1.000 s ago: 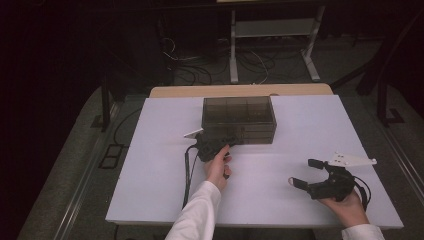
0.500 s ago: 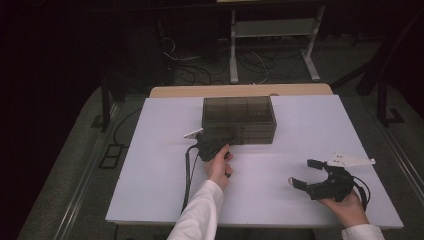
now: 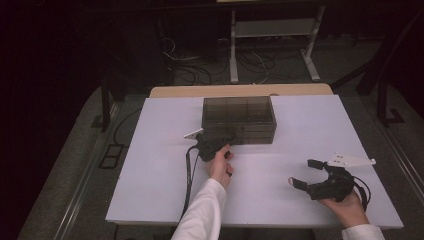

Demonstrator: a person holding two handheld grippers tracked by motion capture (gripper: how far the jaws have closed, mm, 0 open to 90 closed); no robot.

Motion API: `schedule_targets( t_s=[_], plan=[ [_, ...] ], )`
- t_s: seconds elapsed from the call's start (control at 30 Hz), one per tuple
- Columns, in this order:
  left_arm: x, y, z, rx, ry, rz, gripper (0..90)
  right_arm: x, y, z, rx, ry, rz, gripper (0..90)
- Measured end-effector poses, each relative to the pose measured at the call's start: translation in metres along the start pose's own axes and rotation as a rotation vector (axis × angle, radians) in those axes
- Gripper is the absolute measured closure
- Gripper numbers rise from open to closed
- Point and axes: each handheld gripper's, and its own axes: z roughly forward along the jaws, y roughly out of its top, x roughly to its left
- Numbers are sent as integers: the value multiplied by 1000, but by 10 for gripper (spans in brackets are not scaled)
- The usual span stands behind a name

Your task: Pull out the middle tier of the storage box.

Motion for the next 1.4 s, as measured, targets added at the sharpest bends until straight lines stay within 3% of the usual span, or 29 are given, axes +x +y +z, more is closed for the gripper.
schedule_targets(
  t_s=[0.83, 1.4],
  plan=[
    [1, -16, -12, -9, -10, 30, 798, 0, 0, -1, -3, -3, 3, 0],
    [2, -24, -18, -16, -18, 28, 797, 0, 0, -1, -1, -3, 4, 0]
  ],
)
